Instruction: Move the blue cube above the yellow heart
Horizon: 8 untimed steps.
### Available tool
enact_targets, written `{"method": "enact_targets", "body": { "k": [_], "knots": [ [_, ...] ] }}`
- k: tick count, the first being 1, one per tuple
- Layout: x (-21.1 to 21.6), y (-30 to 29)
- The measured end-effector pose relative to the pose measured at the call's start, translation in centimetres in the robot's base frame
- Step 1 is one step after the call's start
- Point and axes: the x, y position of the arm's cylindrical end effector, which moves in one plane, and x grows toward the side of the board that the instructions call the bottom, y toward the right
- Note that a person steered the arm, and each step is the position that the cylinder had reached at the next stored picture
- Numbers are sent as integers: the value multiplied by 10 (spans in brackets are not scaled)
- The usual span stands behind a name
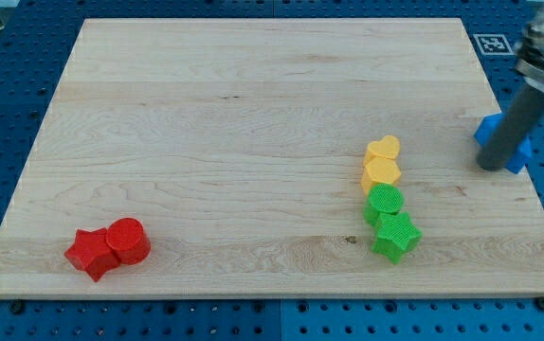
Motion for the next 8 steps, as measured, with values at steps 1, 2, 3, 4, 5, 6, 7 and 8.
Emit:
{"method": "enact_targets", "body": {
  "k": [1,2,3,4,5,6,7,8],
  "knots": [
    [-2,2],
    [43,47],
    [66,105],
    [55,104],
    [41,73],
    [24,36],
    [10,30],
    [11,68]
  ]
}}
